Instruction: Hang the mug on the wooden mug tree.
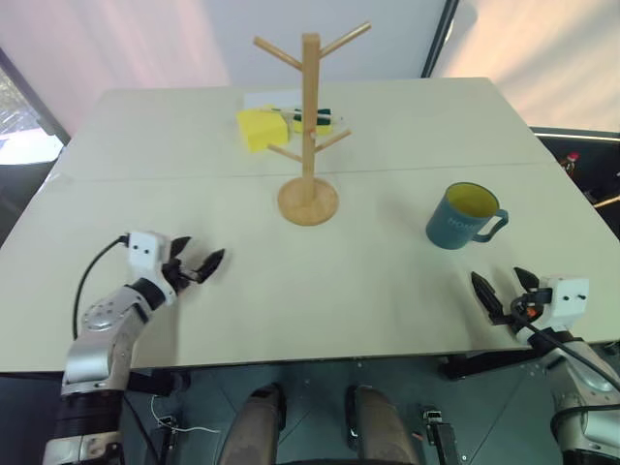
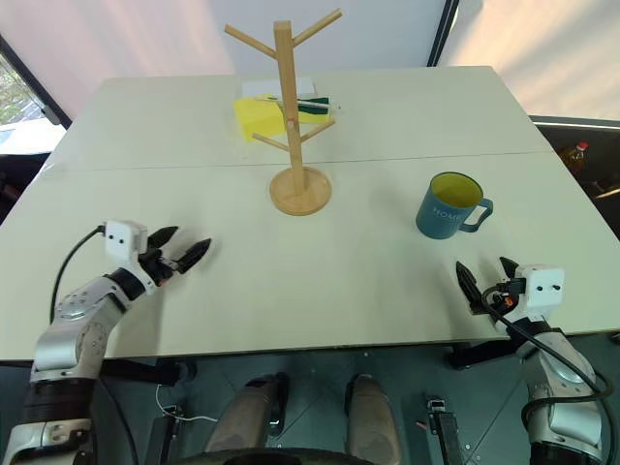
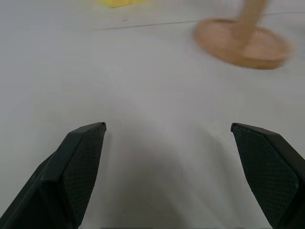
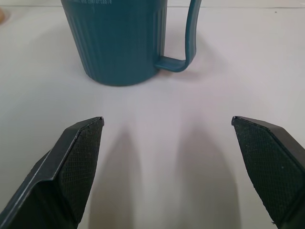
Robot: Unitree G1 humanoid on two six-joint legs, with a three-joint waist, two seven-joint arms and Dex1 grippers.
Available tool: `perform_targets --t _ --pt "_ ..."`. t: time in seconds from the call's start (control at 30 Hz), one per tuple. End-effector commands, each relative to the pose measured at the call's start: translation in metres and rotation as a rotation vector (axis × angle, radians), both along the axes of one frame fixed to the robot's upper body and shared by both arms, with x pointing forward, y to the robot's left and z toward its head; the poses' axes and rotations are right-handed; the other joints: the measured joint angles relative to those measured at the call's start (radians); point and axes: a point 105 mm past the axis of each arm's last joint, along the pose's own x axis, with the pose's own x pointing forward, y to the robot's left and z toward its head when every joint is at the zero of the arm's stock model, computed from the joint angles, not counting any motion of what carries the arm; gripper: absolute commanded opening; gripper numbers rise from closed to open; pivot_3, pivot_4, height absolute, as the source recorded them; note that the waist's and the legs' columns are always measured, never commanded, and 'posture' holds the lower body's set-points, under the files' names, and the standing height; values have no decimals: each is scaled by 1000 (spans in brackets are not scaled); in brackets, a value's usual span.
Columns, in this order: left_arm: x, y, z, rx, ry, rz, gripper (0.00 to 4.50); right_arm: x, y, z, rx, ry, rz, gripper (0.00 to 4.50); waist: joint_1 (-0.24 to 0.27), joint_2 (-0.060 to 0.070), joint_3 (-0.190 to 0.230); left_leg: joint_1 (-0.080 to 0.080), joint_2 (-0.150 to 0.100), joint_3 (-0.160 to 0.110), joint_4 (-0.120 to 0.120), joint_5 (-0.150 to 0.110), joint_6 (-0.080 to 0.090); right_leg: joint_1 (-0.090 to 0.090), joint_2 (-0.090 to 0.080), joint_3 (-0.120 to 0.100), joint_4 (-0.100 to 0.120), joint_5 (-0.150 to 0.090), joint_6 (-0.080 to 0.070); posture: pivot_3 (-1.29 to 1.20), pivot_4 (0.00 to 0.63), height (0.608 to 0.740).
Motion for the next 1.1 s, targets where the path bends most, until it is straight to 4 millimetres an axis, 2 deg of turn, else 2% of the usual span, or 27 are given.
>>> perform_targets --t 0.03,0.1,0.27,0.33,0.5,0.67,1.1 --pt "-22 -67 25 24 -99 -322 4500 2 0 16 -35 -72 -24 4461 2 0 0 0 0 0 0 0 0 0 0 0 0 0 0 0 150 740" --pt "-37 -99 32 23 -124 -483 4500 5 -4 17 -50 -80 -55 4461 4 0 0 0 -1 1 0 0 0 0 0 1 0 0 0 0 150 740" --pt "-55 -144 46 11 -168 -689 4500 16 -11 23 -68 -116 -125 4461 -3 1 -1 1 -1 1 0 0 0 0 1 0 0 0 0 0 150 740" --pt "-57 -152 49 4 -178 -725 4500 21 -11 25 -73 -126 -124 4461 -4 1 -1 1 -1 1 0 0 0 0 2 0 0 0 0 0 150 740" --pt "-62 -160 55 12 -194 -771 4500 34 -15 24 -95 -123 -147 4461 -7 1 -1 1 -1 1 0 0 1 0 2 0 0 0 0 0 150 740" --pt "-63 -160 55 22 -199 -776 4500 46 -19 22 -102 -119 -158 4461 -6 1 -1 1 -1 1 1 1 1 1 2 0 1 0 0 0 150 740" --pt "-64 -159 59 30 -211 -772 4500 76 -18 33 -84 -149 -148 4461 -7 1 -1 5 -1 1 1 1 1 4 2 0 1 0 0 0 150 740"
